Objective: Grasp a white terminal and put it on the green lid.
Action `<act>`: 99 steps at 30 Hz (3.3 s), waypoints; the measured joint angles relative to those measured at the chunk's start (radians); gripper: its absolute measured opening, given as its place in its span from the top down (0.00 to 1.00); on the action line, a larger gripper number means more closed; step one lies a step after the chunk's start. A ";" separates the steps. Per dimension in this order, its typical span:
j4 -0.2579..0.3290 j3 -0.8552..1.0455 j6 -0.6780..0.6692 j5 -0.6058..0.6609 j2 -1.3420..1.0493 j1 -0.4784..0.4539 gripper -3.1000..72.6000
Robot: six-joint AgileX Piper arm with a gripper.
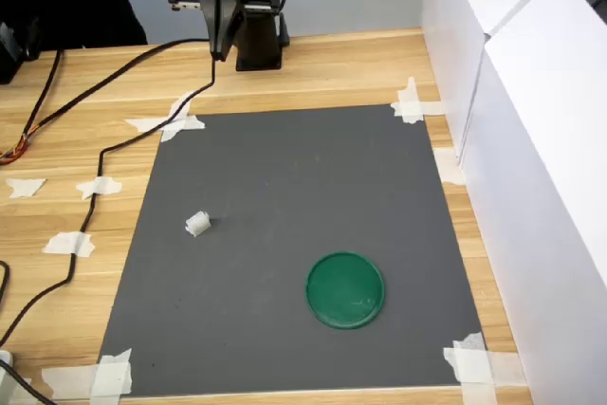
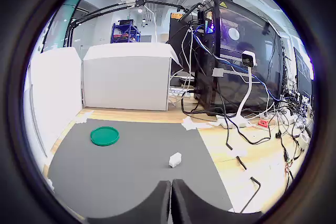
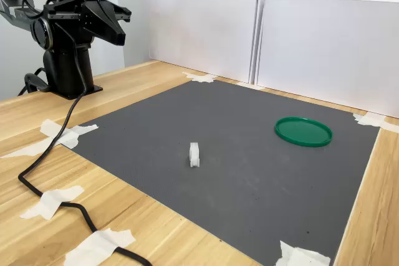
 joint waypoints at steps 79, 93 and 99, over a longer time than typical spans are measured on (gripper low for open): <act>0.011 -0.600 -0.051 0.497 0.650 0.000 0.98; 0.074 -0.782 -0.108 0.639 0.996 0.000 0.94; 0.088 -0.830 -0.133 0.651 1.108 -0.010 0.76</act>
